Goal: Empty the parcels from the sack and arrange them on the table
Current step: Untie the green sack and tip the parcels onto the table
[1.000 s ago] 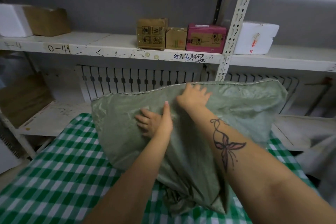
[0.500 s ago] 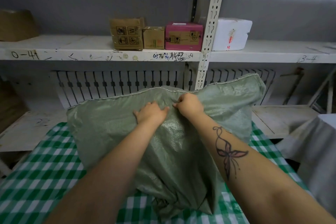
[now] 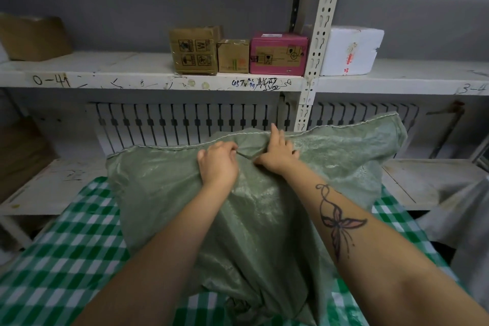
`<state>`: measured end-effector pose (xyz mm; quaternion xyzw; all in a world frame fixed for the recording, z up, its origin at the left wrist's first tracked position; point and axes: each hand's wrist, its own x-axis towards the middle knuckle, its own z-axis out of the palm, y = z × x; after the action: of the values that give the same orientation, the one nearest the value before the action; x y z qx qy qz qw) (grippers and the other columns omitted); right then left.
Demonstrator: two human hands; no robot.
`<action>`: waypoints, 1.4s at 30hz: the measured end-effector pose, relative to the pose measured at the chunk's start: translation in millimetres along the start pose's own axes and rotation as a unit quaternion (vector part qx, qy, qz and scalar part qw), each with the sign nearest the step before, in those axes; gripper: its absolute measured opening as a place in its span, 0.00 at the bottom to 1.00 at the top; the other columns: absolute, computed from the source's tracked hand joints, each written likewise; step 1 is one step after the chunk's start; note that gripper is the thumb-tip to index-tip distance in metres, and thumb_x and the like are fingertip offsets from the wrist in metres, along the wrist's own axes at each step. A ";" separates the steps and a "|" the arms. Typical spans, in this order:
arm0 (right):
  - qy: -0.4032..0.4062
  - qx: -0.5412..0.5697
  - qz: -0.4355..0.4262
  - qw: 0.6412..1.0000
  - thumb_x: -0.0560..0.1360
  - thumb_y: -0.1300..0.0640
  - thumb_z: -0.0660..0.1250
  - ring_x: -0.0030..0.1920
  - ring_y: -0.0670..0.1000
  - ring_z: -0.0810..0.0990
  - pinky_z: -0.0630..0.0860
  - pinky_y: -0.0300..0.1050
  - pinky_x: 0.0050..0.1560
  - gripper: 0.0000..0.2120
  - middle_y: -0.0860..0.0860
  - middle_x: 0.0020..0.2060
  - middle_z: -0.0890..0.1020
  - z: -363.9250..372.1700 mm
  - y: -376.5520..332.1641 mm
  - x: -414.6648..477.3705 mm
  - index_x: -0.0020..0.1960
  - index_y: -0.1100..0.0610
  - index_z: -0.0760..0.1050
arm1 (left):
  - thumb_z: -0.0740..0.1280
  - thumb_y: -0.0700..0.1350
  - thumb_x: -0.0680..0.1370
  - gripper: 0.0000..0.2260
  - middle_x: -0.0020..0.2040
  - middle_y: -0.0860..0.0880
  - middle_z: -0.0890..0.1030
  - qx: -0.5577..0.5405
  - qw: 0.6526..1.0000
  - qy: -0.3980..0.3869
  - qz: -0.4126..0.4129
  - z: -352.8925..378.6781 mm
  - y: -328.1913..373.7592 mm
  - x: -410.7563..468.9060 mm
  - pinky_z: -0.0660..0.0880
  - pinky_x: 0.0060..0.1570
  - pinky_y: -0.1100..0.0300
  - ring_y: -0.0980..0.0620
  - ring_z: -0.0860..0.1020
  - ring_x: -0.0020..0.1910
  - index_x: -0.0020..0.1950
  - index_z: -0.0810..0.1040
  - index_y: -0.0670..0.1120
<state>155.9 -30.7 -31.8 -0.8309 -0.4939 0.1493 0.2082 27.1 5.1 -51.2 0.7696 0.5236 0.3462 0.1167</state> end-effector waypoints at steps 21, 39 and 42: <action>0.024 0.096 -0.077 0.992 0.73 0.64 0.68 0.52 0.52 0.77 0.71 0.41 0.51 0.13 0.57 0.55 0.81 -9.4 6.2 11.1 0.57 0.61 0.78 | 0.65 0.46 0.77 0.03 0.45 0.49 0.78 0.009 0.975 -0.218 -0.044 9.3 -4.3 54.6 0.72 0.59 0.50 0.45 0.77 0.52 0.45 0.78 0.52; 0.265 0.010 -0.022 0.964 0.76 0.73 0.50 0.49 0.62 0.78 0.66 0.48 0.41 0.14 0.64 0.50 0.79 -47.8 -5.0 31.7 0.55 0.67 0.70 | 0.59 0.35 0.75 0.15 0.50 0.46 0.83 -0.109 0.992 0.020 -0.063 -34.2 29.9 83.9 0.76 0.46 0.54 0.43 0.79 0.50 0.48 0.82 0.51; 0.277 0.031 -0.031 0.960 0.75 0.73 0.50 0.49 0.62 0.78 0.66 0.48 0.41 0.14 0.65 0.50 0.78 -53.2 -6.1 29.9 0.55 0.67 0.70 | 0.59 0.35 0.75 0.15 0.49 0.48 0.83 -0.105 0.993 0.030 -0.053 -35.6 35.9 83.8 0.75 0.45 0.55 0.44 0.79 0.49 0.48 0.81 0.52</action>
<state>189.4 -12.3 16.1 -0.8170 -0.4379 -0.0775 0.3672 47.5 57.7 28.8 0.7135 0.5274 0.4159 0.1995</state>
